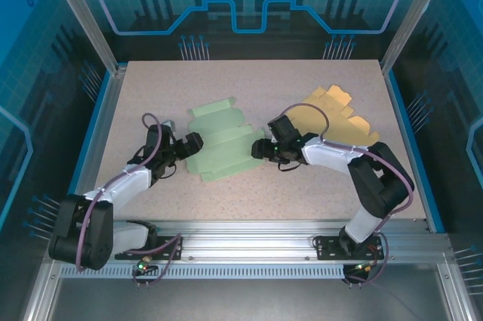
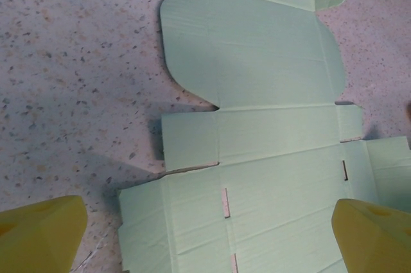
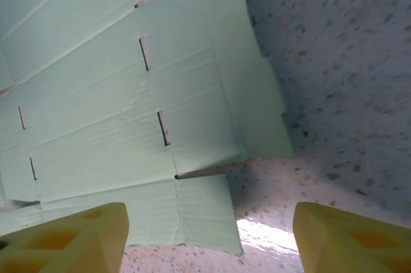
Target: Fold the paper box
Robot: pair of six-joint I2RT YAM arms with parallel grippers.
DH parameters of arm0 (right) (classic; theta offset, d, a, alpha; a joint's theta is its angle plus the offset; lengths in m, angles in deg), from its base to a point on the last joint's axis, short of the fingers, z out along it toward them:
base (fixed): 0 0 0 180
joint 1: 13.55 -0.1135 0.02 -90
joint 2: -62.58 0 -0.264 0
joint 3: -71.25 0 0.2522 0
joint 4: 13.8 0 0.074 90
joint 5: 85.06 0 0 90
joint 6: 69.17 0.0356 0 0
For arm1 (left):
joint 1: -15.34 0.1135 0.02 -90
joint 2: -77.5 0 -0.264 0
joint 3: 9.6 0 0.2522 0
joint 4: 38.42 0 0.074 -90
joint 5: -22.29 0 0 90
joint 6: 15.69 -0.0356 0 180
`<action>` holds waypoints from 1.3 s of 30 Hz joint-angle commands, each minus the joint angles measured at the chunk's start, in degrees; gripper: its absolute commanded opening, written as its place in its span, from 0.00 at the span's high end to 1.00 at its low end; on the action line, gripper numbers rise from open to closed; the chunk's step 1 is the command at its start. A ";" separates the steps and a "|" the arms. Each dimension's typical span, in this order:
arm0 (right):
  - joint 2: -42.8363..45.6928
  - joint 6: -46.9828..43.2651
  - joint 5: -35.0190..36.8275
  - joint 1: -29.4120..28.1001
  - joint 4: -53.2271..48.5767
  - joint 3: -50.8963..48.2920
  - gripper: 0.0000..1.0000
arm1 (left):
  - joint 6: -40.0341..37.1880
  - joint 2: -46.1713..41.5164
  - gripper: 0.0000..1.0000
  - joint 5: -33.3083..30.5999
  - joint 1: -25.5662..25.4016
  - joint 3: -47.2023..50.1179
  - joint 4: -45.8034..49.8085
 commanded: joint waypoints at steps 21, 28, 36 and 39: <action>5.28 -27.03 4.77 -0.67 -4.70 7.67 1.00 | -17.51 -2.90 0.01 9.28 -1.08 -14.25 -5.38; 13.50 -51.52 -1.62 1.63 -15.15 15.26 1.00 | -38.38 2.96 0.01 24.00 -1.07 -30.45 -3.34; 15.40 -65.52 -6.08 3.78 -25.79 24.42 1.00 | -65.05 10.82 0.01 47.31 -1.07 -47.71 10.27; 15.12 -66.73 -5.94 4.13 -28.75 27.85 1.00 | -75.93 11.46 0.01 54.19 -1.32 -52.11 18.59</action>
